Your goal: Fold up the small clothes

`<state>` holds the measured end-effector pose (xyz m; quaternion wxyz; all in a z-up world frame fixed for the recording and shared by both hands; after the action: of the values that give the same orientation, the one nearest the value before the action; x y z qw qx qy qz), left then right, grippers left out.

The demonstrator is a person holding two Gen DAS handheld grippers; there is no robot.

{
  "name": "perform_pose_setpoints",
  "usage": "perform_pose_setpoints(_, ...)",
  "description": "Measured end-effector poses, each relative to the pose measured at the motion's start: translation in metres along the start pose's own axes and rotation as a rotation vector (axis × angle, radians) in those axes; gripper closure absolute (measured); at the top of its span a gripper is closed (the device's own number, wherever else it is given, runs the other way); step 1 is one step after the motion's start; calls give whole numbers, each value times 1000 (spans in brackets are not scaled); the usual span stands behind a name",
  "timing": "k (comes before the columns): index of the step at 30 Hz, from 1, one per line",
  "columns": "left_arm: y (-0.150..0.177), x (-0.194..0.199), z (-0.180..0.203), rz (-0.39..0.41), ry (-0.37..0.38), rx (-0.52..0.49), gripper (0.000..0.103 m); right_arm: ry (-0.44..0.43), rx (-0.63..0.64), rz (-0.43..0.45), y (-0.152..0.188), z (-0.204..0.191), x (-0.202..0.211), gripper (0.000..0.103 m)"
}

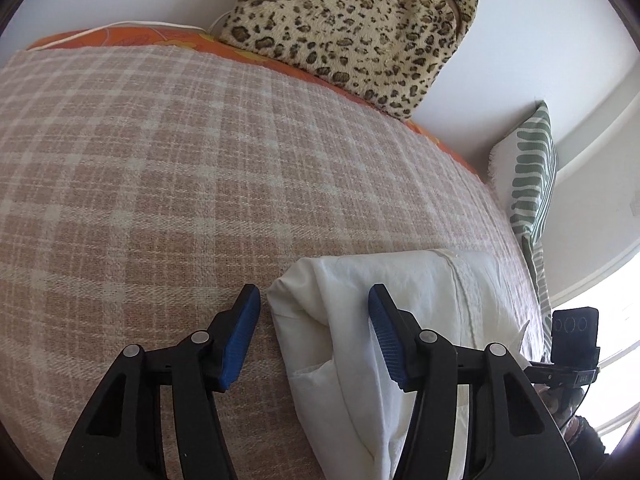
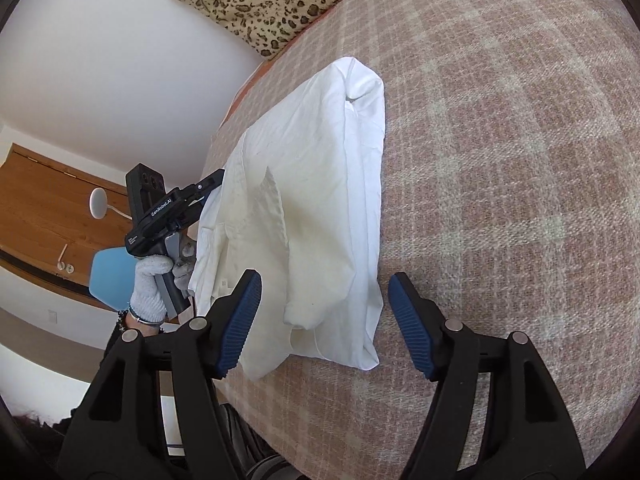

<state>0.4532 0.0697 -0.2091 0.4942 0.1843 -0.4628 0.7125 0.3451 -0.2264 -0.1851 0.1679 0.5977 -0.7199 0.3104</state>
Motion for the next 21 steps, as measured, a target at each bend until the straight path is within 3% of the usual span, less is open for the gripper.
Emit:
perform_pose_setpoints(1, -1, -1, 1, 5, 3, -3, 50, -1, 4, 7, -1, -1, -1, 33)
perform_pose_setpoints(6, -3, -7, 2, 14, 44, 35, 77, 22, 14, 12, 3, -4, -2, 46)
perform_pose_setpoints(8, -4, -7, 6, 22, 55, 28, 88, 58, 30, 10, 5, -4, -3, 71)
perform_pose_setpoints(9, -6, -6, 9, 29, 55, 20, 92, 78, 42, 13, 5, -5, -4, 74)
perform_pose_setpoints(11, -8, -3, 17, 44, 43, -10, 94, 107, 74, 32, 4, -9, -1, 86)
perform_pose_setpoints(13, -13, 4, 25, 67, 50, -21, 95, 135, 117, 58, 3, -17, 6, 89)
perform_pose_setpoints(21, -51, 8, 89, 121, 98, -120, 96, 201, 231, 173, -25, -35, 63, 92)
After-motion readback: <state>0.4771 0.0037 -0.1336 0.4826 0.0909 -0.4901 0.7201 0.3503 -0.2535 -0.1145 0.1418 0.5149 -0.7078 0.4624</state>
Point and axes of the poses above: each gripper's, at about its wrist camera, not at the fingertips, and x roughly against the way its jaws point, z to its right, y to its underside, the point moved 7 cm from there along -x, roughly the way its jaws point
